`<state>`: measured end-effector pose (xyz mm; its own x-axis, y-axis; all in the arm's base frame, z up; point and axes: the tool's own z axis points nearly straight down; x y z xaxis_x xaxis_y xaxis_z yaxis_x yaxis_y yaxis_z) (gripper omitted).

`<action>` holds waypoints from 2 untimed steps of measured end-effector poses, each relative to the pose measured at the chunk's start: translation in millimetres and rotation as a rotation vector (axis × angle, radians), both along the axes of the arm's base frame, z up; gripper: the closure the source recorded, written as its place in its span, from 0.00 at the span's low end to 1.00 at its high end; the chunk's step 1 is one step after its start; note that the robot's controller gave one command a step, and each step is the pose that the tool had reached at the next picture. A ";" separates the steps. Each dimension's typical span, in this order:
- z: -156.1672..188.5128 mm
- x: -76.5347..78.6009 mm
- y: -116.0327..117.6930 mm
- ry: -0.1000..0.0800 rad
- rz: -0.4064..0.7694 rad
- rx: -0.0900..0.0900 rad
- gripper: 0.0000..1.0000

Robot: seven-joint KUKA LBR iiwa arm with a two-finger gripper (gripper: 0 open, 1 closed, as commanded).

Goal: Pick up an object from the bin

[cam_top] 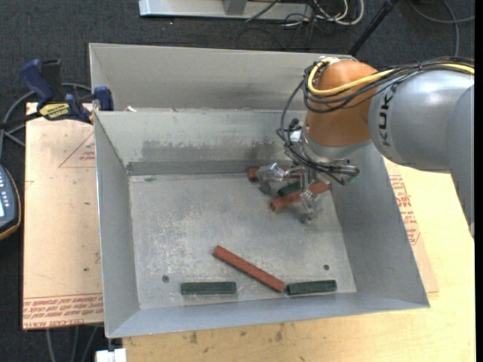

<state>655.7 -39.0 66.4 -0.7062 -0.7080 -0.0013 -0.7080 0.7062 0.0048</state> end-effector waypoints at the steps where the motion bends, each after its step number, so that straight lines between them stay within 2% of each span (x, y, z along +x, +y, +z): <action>1: 4.4 1.1 -3.2 -0.003 -0.005 -0.002 1.00; 2: 145.0 -3.1 17.9 -0.016 0.034 -0.003 1.00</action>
Offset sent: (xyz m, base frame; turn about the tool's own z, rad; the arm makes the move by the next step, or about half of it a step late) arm 0.0000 0.0000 0.0000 0.0000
